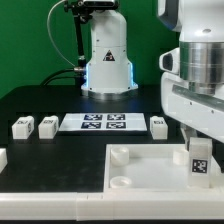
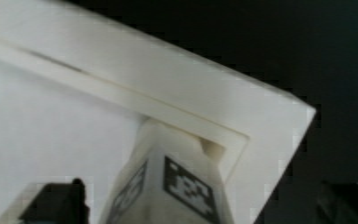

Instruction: Assemble one leg

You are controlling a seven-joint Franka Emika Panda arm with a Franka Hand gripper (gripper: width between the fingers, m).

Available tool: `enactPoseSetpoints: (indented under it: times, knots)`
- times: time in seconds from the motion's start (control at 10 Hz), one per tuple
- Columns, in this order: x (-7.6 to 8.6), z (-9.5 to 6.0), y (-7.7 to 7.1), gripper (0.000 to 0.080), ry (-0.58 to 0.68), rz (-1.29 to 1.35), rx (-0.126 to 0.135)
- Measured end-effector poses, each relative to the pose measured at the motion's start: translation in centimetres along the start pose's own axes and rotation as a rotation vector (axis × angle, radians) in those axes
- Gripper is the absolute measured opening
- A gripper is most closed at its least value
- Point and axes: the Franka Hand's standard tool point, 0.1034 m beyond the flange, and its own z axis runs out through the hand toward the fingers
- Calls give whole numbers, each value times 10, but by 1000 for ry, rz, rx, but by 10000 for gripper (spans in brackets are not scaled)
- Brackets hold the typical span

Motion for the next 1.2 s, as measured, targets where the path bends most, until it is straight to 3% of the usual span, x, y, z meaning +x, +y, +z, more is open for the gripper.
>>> enactPoseSetpoints:
  times: [0.4, 0.6, 0.8, 0.9, 1.0, 1.2]
  knots:
    - [6, -2, -1, 649, 22, -609, -9]
    - [8, -1, -4, 649, 46, -833, 8]
    - [8, -1, -4, 400, 44, -748, 8]
    - [10, -1, -3, 400, 45, -724, 8]
    - [13, -1, -1, 295, 45, -617, 4]
    - [16, 0, 1, 295, 46, -379, 5]
